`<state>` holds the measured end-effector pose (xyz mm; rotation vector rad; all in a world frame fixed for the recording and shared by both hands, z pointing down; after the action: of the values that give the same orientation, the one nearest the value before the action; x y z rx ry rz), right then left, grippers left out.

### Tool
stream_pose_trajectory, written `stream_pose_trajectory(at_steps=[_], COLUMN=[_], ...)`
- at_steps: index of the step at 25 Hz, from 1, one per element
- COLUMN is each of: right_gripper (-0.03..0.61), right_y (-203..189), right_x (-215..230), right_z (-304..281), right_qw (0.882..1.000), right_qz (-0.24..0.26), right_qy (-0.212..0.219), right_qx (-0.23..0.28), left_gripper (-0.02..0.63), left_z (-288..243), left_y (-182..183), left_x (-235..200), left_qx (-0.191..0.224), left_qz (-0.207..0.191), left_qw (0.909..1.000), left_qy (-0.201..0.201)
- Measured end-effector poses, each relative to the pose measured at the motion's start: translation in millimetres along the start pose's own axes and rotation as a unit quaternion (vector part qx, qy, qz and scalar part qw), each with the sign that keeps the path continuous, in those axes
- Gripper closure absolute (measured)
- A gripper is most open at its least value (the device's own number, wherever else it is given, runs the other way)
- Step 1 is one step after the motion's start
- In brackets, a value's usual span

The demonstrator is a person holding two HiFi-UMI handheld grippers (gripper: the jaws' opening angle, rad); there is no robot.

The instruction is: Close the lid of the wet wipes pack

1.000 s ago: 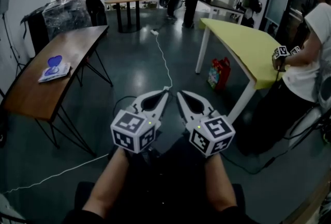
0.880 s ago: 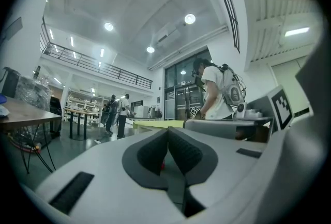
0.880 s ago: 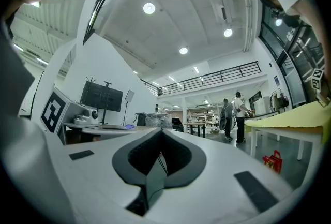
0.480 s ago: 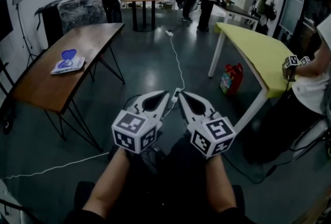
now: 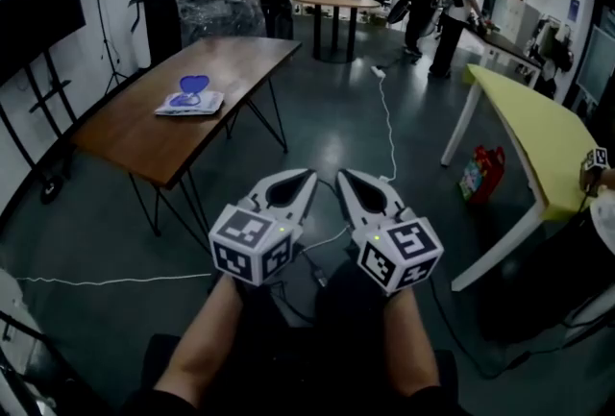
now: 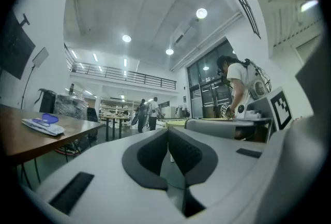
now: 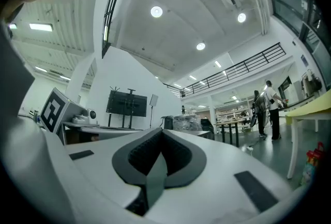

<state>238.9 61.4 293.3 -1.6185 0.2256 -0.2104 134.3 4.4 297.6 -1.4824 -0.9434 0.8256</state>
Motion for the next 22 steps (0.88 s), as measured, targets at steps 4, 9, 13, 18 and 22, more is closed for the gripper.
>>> stream_pose_trajectory(at_steps=[4, 9, 13, 18, 22], right_gripper=[0.568, 0.568, 0.568, 0.568, 0.568], right_y=[2.0, 5.7, 8.2, 7.2, 8.7], right_x=[-19.2, -48.1, -72.1, -95.5, -108.0], right_z=[-26.8, -57.1, -74.6, -92.2, -101.8], right_qw=[0.999, 0.996, 0.992, 0.988, 0.985], right_qz=[0.0, 0.003, 0.011, 0.016, 0.018], right_qy=[0.039, 0.091, 0.125, 0.155, 0.172], right_qx=[0.005, 0.007, 0.006, 0.002, 0.001], left_gripper=[0.604, 0.604, 0.604, 0.604, 0.604], left_z=[25.1, 59.7, 84.3, 108.0, 121.6], left_y=[-3.8, -5.8, -9.9, -16.3, -17.2], left_x=[-24.0, -50.7, -66.3, -82.3, -92.5], left_qx=[-0.005, -0.004, -0.003, -0.002, -0.003], left_qz=[0.0, 0.008, 0.013, 0.02, 0.023], left_qw=[0.999, 0.9949, 0.9908, 0.9862, 0.9828], left_qy=[0.044, 0.1, 0.135, 0.164, 0.183])
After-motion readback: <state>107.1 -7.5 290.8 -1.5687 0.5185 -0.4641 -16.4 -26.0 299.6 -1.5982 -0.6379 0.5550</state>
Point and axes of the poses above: the fingertips, and each gripper's own axes: z backward along the fingers, x to its right, y out of its top, the point moved 6 cm from there along z, backward along the fingers, and after that the axes turned 10 degrees about -x, right-handed, at the moved point
